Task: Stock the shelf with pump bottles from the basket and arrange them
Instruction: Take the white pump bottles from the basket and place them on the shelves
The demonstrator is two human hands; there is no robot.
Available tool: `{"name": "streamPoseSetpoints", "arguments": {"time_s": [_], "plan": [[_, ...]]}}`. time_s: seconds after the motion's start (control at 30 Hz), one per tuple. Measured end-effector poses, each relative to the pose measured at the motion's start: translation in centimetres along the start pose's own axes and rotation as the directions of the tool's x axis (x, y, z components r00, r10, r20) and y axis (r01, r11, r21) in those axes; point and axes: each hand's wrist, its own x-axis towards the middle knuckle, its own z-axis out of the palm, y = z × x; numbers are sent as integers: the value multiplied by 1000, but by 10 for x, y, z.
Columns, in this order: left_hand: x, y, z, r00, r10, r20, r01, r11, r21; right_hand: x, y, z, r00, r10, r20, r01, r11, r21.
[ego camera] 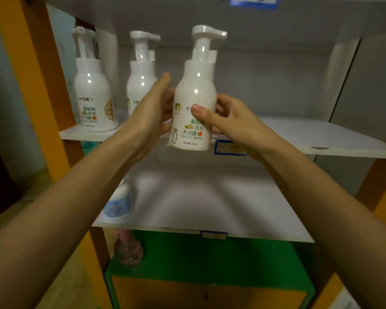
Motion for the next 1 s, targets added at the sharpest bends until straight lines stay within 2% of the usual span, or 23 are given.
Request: {"name": "streamPoseSetpoints", "arguments": {"time_s": [0.17, 0.33, 0.47, 0.63, 0.8, 0.83, 0.87, 0.9, 0.93, 1.0], "plan": [[19, 7, 3, 998, 56, -37, -58, 997, -57, 23, -9, -5, 999, -18, -45, 16, 999, -38], [37, -4, 6, 997, -7, -79, -5, 988, -155, 39, 1, -6, 998, 62, -7, -62, 994, -88], [46, -16, 10, 996, -10, -89, 3, 997, -73, 45, 12, -9, 994, 105, -3, -105, 994, -36], [56, -25, 12, 990, 18, -140, -27, 997, -66, 51, 16, -11, 994, 109, 31, -109, 994, -14], [50, -20, 14, 990, -2, -138, 2, 1000, 5, 47, 13, -8, 991, 124, 47, -120, 990, -68], [45, -18, 16, 988, 19, -152, -6, 996, 91, 42, 10, -7, 995, 102, 4, -101, 989, -107], [37, -18, 17, 984, 71, -164, -28, 967, 251, 34, 8, -5, 996, 50, -74, -62, 983, -173], [28, -22, 16, 972, 158, -173, -72, 903, 423, 22, 7, -4, 985, -38, -169, -8, 964, -264], [16, -27, 16, 942, 285, -180, -147, 829, 540, 7, 7, -2, 957, -157, -245, 59, 929, -366], [-17, -39, 18, 829, 541, -142, -358, 708, 609, -29, 12, 0, 872, -402, -279, 204, 817, -539]]}}
